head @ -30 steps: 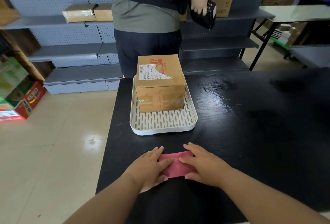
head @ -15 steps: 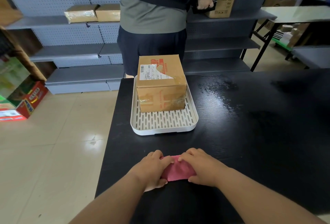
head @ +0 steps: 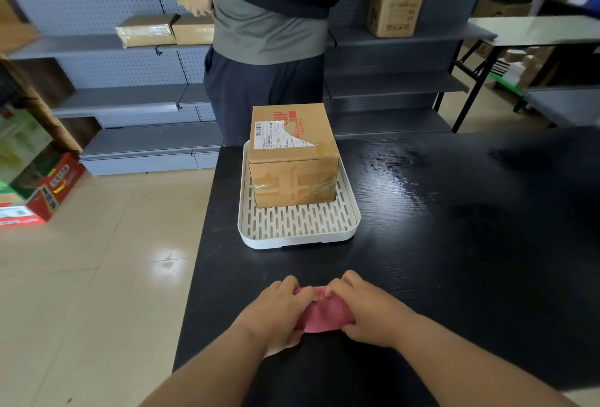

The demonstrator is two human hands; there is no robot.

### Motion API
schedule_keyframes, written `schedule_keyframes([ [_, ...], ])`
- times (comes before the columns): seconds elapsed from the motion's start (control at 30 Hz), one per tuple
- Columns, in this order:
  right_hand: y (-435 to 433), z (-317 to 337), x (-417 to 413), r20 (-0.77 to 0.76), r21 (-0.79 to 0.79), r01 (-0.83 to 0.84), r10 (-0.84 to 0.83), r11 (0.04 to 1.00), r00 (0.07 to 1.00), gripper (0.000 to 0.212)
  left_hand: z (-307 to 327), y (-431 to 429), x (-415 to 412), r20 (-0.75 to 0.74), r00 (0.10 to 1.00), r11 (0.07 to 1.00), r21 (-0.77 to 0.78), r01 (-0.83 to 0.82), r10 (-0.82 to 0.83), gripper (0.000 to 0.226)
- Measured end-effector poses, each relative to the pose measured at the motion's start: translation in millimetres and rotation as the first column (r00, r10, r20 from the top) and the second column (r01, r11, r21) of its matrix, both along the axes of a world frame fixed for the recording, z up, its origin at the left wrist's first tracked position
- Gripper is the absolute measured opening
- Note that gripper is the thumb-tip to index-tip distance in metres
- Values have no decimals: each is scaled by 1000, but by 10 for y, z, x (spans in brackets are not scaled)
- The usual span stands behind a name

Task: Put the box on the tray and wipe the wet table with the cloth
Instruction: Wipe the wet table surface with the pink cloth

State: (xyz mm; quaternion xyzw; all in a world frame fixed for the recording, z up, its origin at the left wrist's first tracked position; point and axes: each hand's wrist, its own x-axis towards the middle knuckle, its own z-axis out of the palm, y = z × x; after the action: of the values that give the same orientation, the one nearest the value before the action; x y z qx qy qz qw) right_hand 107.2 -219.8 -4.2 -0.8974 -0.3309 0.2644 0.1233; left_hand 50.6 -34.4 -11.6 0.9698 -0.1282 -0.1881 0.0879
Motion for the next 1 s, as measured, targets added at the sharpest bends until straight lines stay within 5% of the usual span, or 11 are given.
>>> schedule_keyframes([
  [0.6, 212, 569, 628, 153, 157, 74, -98, 985, 983, 53, 516, 297, 695, 262, 965, 1000, -30, -7, 15, 66],
  [1.0, 498, 336, 1381, 94, 179, 26, -44, 983, 995, 56, 349, 528, 1340, 139, 984, 994, -18, -112, 113, 62],
])
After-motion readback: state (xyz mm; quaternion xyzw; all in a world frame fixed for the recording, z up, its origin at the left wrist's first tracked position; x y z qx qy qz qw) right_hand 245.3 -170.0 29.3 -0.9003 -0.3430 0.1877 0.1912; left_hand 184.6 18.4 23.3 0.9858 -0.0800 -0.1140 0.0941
